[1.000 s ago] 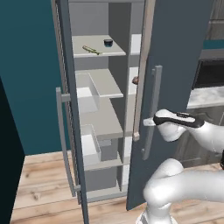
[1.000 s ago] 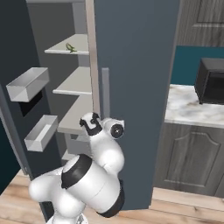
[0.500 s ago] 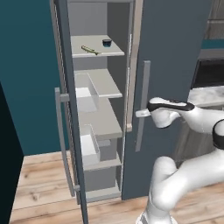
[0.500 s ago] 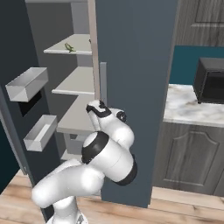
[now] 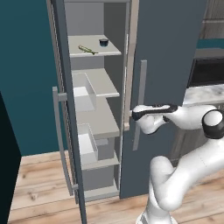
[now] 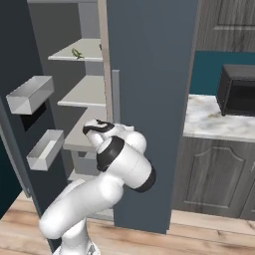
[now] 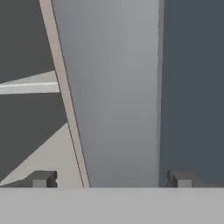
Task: There's a fish in the fridge that needs to be moved to the freezer for freezing. Pick up the fish from the fridge, place it on any shelf in the freezer, and close the fridge and freezer doors when done.
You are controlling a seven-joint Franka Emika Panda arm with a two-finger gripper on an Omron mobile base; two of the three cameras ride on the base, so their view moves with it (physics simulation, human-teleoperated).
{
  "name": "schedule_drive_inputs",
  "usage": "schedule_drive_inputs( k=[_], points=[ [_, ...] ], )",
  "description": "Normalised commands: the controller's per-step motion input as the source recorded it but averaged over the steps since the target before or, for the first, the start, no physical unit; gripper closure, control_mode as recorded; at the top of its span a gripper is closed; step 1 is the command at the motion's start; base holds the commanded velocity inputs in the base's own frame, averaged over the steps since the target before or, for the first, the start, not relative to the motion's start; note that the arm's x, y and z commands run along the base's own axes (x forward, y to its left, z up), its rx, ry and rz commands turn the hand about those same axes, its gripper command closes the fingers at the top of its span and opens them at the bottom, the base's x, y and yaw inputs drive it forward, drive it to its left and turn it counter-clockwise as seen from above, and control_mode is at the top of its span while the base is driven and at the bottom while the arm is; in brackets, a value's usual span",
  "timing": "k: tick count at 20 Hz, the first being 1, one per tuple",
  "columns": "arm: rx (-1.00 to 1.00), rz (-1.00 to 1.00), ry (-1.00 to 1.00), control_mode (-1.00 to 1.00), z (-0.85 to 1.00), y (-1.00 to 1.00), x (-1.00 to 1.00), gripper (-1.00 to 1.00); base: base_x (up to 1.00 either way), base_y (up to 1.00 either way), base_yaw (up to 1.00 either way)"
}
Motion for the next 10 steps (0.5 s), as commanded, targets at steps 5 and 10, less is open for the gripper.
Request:
schedule_drive_inputs(
  k=[5, 10],
  points=[
    [0.09, 0.0, 0.0, -1.0, 0.52, -0.29, -0.13, -1.0, 0.0, 0.0, 0.0],
    [0.14, 0.0, 0.0, -1.0, 0.72, -0.46, -0.43, -1.0, 0.0, 0.0, 0.0]
  ],
)
